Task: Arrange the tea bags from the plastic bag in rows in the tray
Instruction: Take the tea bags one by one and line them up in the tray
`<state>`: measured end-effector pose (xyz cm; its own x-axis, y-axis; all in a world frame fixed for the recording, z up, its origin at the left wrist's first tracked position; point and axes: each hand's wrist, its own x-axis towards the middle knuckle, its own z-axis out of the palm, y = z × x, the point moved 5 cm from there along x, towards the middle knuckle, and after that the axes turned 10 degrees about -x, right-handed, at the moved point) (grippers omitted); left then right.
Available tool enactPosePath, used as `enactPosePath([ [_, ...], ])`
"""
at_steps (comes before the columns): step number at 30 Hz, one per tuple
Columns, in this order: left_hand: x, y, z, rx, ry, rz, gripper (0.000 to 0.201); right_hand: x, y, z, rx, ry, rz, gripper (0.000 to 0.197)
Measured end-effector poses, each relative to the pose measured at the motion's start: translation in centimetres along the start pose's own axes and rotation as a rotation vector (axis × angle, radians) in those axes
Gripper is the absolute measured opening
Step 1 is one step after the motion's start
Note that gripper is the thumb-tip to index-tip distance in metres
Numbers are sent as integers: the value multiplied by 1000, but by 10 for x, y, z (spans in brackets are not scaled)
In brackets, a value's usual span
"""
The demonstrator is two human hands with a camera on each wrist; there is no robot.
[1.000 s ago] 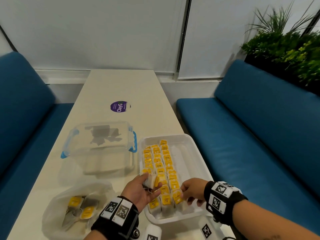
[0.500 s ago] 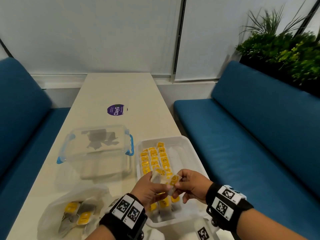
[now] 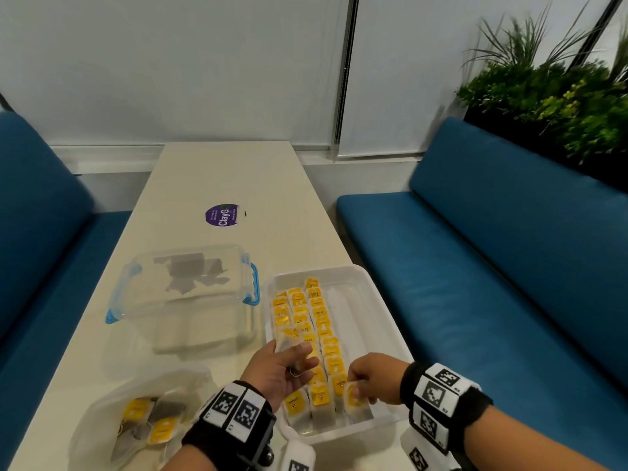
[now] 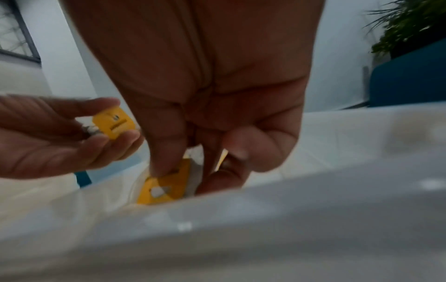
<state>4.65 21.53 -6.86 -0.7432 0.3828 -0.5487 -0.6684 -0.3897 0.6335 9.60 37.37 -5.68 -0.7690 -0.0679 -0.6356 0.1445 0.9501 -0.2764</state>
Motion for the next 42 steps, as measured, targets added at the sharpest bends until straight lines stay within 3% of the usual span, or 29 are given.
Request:
enactPosePath([
  [6,-2,-2,-2,-51,-12,-33,13,19,-9,13,-146,-64,82,34],
  [8,-2,-3,-4,-65,-9,-36,18,23,-12,12,-137,-47,111,32],
  [11,-2,-3,-6,-126,-6,-63,24,27,-14,11,-127,-15,144,13],
  [16,-6,2,-7,-149,-6,-89,34,20,-10,3,-43,148,170,30],
  [18,-7,3,-7,-153,-5,-92,37,13,-13,-11,46,277,128,29],
  [21,-7,4,-4,-144,4,-94,38,-3,-32,-42,173,460,-55,26],
  [23,-7,4,-1,-132,-2,-105,39,-12,-50,-59,189,513,-184,34],
  [26,-8,2,6,-124,-17,-129,37,-13,-68,-70,97,478,-282,40],
  [28,-7,2,9,-125,-28,-124,34,-7,-68,-69,88,432,-227,34],
  [32,-5,5,12,-197,-40,-67,19,5,-58,-59,335,372,-83,31],
  [37,-1,11,11,-237,-5,6,18,11,-61,-58,432,314,-109,27],
  [42,4,16,4,-329,63,-12,11,12,-58,-63,641,298,-78,20],
])
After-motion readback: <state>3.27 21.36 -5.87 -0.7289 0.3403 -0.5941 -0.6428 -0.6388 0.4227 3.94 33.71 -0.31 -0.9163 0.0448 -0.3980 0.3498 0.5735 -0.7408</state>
